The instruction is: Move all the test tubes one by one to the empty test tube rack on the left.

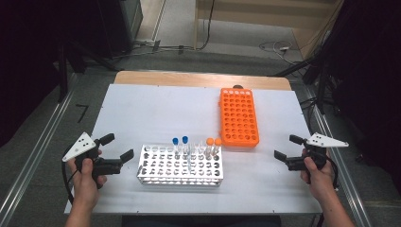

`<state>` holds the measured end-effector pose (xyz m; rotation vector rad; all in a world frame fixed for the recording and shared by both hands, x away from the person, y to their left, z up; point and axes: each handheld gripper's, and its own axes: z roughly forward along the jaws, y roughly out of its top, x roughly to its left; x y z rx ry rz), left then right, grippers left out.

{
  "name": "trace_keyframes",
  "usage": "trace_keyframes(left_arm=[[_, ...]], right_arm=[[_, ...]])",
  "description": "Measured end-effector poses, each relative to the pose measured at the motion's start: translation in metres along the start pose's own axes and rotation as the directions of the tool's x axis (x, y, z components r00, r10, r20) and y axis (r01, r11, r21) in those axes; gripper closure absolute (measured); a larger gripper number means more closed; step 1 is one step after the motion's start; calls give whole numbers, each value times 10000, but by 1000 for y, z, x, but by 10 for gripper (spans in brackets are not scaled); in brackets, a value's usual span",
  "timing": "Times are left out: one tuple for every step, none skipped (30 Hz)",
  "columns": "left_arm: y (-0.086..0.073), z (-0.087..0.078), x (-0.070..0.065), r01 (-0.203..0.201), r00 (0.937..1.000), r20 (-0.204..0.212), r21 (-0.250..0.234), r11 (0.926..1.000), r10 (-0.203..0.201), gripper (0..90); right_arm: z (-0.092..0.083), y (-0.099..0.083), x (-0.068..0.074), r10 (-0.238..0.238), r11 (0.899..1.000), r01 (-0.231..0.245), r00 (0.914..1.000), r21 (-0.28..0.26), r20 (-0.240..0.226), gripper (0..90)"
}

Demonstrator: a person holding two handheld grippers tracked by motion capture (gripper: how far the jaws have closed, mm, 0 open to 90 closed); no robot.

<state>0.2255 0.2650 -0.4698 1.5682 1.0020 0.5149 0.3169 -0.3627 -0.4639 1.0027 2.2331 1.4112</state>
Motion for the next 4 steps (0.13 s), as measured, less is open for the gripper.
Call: trace_keyframes(left_arm=[[0,1,0,0,10000,18,-3,10000,0,0],[0,1,0,-72,10000,6,63,10000,72,0],[-1,2,-1,-81,10000,53,67,9999,80,0],[-1,2,-1,-36,9999,96,57,10000,35,0]], right_arm=[[0,0,0,2,10000,-2,10000,6,0,0],[0,0,0,5,10000,-5,10000,24,-19,0],[1,0,0,-9,10000,9,10000,27,-19,0],[1,0,0,-7,10000,7,10000,41,-15,0]])
